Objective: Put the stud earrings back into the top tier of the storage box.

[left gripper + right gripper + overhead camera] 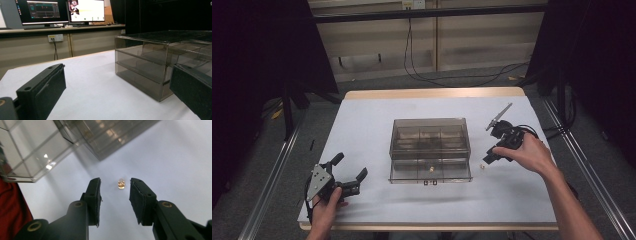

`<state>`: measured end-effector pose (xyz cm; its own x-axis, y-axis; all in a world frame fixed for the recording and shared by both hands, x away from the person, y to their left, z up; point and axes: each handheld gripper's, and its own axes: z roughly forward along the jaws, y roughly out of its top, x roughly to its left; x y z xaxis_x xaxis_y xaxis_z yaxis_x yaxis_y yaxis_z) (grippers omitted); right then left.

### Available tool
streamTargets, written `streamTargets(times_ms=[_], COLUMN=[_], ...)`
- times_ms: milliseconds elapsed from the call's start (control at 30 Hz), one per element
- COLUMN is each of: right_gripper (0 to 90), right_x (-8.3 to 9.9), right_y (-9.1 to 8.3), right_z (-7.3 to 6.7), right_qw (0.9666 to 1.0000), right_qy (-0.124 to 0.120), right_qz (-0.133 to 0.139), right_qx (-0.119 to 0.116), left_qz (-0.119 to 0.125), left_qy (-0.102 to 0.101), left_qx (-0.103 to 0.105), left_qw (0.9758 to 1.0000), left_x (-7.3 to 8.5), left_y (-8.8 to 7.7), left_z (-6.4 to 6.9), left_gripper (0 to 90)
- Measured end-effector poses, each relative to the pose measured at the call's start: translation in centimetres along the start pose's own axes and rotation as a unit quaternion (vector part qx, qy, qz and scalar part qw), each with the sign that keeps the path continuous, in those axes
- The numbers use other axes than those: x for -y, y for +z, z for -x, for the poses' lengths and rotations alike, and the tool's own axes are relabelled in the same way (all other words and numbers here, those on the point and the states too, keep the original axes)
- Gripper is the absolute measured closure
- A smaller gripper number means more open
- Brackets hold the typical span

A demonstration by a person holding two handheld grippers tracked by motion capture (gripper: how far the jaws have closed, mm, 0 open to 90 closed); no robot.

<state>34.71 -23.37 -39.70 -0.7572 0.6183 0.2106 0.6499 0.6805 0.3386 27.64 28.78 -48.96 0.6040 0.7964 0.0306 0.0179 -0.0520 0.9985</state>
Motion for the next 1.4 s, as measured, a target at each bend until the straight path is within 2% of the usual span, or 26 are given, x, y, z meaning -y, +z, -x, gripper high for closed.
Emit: streamTargets(times_ms=[67, 167, 233, 467, 600, 733, 767, 967, 1200, 1267, 1400], right_gripper=[63.1, 63.8, 64.5, 70.3, 73.9, 75.4, 75.4, 76.1, 78.1, 78.6, 80.0], right_x=[-0.3, -0.7, -1.0, -2.0, -2.6, -2.8, -2.8, -3.1, -3.1, -3.1, -3.0], right_y=[0.3, 1.0, 1.5, 3.0, 3.6, 4.2, 4.4, 4.9, 5.3, 5.4, 5.8], right_z=[0.0, 0.1, 0.1, 0.3, 0.2, 0.3, 0.2, 0.4, 0.6, 0.6, 0.6], right_qw=[0.9998, 0.9984, 0.9971, 0.9947, 0.9921, 0.9914, 0.9916, 0.9917, 0.9913, 0.9914, 0.9907], right_qy=[0.003, -0.008, -0.012, -0.016, -0.024, -0.032, -0.025, -0.025, -0.020, -0.025, -0.017], right_qz=[-0.019, -0.054, -0.073, -0.100, -0.122, -0.125, -0.125, -0.125, -0.128, -0.127, -0.134], right_qx=[0.004, 0.016, 0.014, 0.017, 0.016, 0.022, 0.024, 0.017, 0.020, 0.018, 0.017], left_qz=[0.000, -0.001, 0.000, 0.000, 0.000, 0.000, 0.001, 0.000, -0.001, 0.001, 0.001], left_qy=[0.000, 0.002, -0.001, -0.001, -0.001, -0.001, -0.002, -0.001, 0.001, -0.001, -0.001], left_qx=[0.000, 0.000, 0.000, 0.001, 0.001, 0.002, 0.002, 0.003, 0.002, 0.003, 0.003], left_qw=[1.0000, 1.0000, 1.0000, 1.0000, 1.0000, 1.0000, 1.0000, 1.0000, 1.0000, 1.0000, 1.0000], left_x=[0.0, 0.0, 0.0, 0.0, 0.0, 0.0, 0.0, 0.0, 0.0, 0.0, 0.0], left_y=[0.0, 0.0, 0.0, 0.0, 0.0, 0.0, 0.0, 0.0, 0.0, 0.0, 0.0], left_z=[0.0, -0.1, 0.0, 0.0, 0.0, 0.0, 0.0, 0.0, -0.1, 0.0, 0.0], left_gripper=[0.8, 0.7, 0.7, 0.7, 0.7, 0.8, 0.8, 0.8, 0.7, 0.8, 0.7])
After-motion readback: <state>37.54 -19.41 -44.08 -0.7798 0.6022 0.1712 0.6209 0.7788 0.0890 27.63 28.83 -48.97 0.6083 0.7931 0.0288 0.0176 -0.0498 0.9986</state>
